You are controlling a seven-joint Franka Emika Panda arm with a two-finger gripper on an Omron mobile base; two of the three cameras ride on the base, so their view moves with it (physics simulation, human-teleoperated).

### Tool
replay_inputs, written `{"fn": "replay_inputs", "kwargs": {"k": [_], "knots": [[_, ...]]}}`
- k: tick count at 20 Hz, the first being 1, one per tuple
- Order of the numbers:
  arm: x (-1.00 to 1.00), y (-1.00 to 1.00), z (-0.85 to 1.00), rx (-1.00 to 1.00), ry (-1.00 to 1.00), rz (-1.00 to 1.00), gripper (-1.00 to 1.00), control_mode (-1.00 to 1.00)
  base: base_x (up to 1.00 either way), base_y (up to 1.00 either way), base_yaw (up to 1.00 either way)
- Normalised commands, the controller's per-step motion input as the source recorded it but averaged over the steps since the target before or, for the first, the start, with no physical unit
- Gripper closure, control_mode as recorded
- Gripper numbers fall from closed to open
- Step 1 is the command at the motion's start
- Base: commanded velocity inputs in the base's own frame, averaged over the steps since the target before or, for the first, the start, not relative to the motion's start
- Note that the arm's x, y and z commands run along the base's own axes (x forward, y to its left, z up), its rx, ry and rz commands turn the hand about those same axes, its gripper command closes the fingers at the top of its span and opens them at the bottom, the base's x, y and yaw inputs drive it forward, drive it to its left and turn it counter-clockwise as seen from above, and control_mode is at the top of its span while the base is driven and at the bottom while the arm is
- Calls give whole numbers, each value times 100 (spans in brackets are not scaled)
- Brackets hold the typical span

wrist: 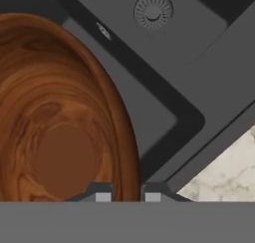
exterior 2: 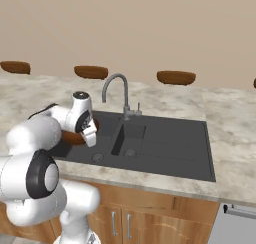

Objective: Remove the lemon wedge and lime from the sink. Then move the bowl and cup from the counter to the sink for washing.

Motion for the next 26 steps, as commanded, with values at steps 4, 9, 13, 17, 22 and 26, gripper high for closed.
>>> {"fn": "replay_inputs", "kwargs": {"k": [4,9,13,17,22,26], "knots": [[32,2,-29,0,5,0,100,-100,0,0,0],[37,6,-31,0,5,0,100,-100,0,0,0],[37,8,-28,1,1,0,100,-100,0,0,0],[35,10,-29,2,0,0,100,-100,0,0,0],[33,16,-29,3,0,0,100,-100,0,0,0],[31,14,-29,3,0,0,100,-100,0,0,0]]}}
